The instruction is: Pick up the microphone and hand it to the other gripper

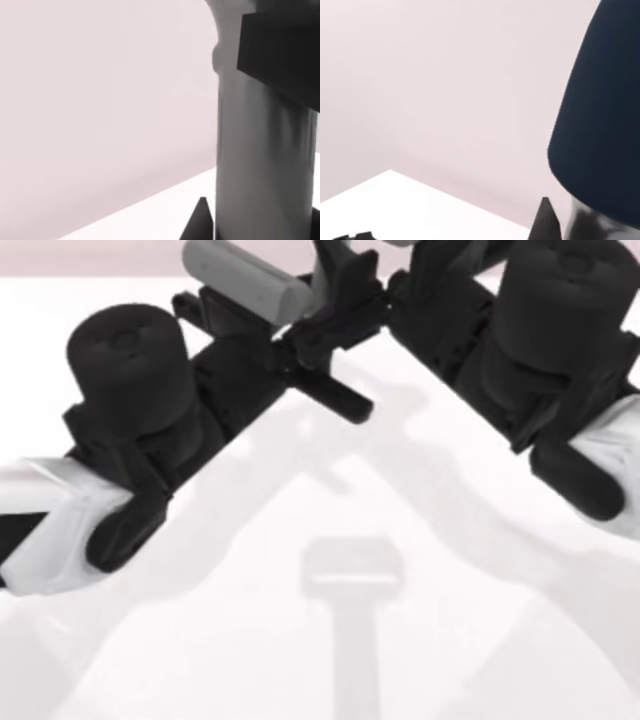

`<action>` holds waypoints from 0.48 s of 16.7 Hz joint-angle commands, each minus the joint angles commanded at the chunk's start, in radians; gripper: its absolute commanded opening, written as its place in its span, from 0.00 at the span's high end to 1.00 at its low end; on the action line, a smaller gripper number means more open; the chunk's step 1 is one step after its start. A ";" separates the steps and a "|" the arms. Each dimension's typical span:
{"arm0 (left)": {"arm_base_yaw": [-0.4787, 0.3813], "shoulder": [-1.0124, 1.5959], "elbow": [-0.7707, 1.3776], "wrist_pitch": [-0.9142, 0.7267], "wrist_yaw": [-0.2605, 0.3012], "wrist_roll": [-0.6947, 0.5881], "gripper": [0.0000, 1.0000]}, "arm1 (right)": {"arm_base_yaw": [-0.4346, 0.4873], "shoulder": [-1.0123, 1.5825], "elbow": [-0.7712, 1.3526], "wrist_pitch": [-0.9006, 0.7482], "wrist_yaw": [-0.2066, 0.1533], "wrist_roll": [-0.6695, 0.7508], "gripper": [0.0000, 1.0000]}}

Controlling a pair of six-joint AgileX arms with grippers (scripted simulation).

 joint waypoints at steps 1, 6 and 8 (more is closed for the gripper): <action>0.000 0.000 0.000 0.000 0.000 0.000 1.00 | 0.000 0.000 0.000 0.000 0.000 0.000 0.00; 0.000 0.000 0.000 0.000 0.000 0.000 1.00 | 0.000 0.000 0.000 0.000 0.000 0.000 0.23; 0.000 0.000 0.000 0.000 0.000 0.000 1.00 | 0.000 0.000 0.000 0.000 0.000 0.000 0.38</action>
